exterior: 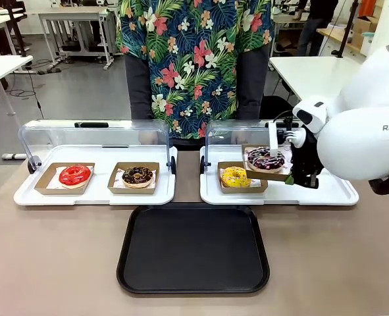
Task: Move the fourth donut from the left to the tray.
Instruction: Pick up the Paper togo box containing the Donut indicated by the person and place it on the Handle tray.
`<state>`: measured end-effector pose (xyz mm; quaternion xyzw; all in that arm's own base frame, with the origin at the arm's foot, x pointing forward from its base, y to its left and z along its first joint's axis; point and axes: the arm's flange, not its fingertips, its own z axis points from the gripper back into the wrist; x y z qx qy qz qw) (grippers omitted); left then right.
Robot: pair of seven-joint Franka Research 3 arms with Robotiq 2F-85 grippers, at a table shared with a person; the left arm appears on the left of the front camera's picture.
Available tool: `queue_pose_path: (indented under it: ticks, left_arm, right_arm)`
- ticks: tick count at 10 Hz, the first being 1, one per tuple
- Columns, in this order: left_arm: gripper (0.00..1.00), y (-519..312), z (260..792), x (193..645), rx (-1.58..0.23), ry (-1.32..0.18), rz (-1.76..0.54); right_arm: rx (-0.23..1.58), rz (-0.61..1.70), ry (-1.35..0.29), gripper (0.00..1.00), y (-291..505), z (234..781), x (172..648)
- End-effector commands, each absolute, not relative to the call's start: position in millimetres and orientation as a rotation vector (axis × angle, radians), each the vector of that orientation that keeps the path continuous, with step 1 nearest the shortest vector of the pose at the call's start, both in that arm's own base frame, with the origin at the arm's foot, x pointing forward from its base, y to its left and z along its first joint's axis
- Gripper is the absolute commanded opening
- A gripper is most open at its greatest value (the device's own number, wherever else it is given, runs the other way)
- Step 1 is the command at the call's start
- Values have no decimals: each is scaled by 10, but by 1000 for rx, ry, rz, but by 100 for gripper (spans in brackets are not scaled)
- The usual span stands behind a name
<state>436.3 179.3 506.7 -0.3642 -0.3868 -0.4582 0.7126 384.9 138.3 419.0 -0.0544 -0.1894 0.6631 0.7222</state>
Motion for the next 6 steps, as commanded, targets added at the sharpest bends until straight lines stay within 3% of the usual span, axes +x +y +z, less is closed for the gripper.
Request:
queue_pose_path:
  ticks: [1,4,6]
  left_arm:
    - [100,1788,5083,4350,-798,-851,-1025]
    - [100,1788,5083,4350,-798,-851,-1025]
    - [100,1788,5083,4350,-798,-851,-1025]
  right_arm:
    - [-142,1428,-420,2,1230,4154,3934]
    - [-113,1439,-413,2,1263,4164,3896]
    - [-151,1363,-377,2,1612,3968,3586]
